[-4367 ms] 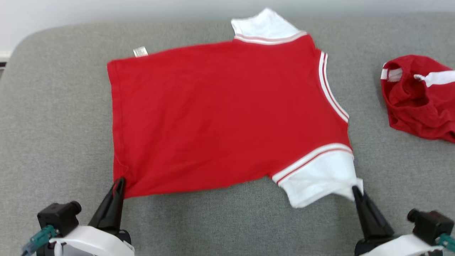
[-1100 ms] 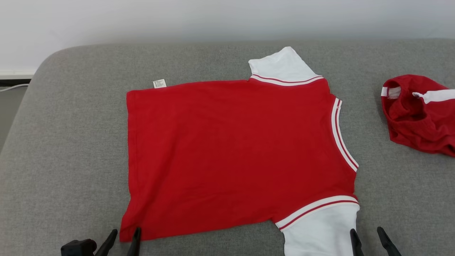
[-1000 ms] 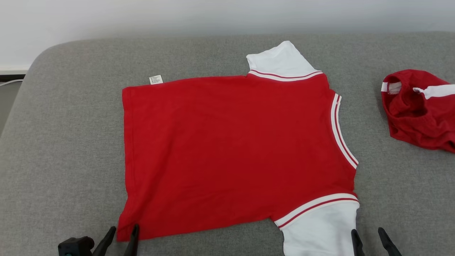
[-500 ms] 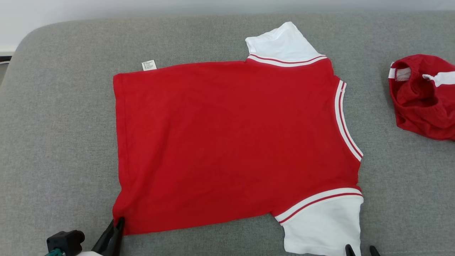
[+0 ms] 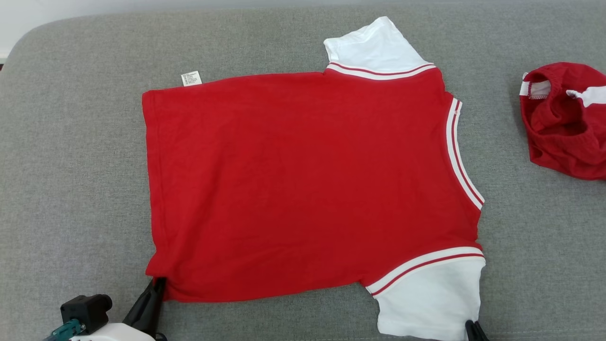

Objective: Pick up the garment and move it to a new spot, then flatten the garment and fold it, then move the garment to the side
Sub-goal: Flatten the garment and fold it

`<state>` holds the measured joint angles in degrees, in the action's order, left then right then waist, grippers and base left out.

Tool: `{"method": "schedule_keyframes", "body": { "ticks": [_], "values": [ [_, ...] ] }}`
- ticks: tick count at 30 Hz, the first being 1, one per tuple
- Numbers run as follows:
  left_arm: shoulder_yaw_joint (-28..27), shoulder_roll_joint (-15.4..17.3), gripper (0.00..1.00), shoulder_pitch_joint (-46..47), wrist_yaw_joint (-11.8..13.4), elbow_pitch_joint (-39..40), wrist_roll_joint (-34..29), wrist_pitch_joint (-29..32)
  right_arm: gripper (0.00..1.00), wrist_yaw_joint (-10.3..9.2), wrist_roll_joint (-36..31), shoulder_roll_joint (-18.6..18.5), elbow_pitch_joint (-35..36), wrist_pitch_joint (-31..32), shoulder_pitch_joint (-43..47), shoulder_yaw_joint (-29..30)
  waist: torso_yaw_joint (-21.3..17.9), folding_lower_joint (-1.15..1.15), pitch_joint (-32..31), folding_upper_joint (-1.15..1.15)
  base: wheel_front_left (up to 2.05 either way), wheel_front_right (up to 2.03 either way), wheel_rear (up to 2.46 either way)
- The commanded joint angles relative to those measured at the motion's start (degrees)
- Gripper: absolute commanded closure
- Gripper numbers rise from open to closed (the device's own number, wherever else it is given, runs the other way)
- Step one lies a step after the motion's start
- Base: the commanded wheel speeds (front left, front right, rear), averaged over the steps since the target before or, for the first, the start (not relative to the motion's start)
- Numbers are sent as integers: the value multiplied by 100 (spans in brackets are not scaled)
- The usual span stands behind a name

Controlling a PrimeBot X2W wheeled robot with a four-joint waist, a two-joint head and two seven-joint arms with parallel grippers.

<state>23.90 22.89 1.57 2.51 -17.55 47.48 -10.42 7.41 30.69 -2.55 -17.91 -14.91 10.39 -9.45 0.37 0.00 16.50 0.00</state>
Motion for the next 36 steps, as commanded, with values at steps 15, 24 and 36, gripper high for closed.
{"method": "schedule_keyframes", "body": {
  "ticks": [15,24,36],
  "values": [
    [-482,467,100,-54,423,1084,52,64,100,8,463,-259,1576,-8,240,-118,-47,0,-26,0,0,0,0],
    [-638,737,100,-218,917,2148,-108,228,100,8,1086,-332,2636,-8,195,9,-62,0,-104,0,0,0,0],
    [-652,661,100,-46,1147,2483,-64,398,100,8,1691,-389,2535,7,-940,244,-72,0,-236,0,0,0,0]
  ]
}}
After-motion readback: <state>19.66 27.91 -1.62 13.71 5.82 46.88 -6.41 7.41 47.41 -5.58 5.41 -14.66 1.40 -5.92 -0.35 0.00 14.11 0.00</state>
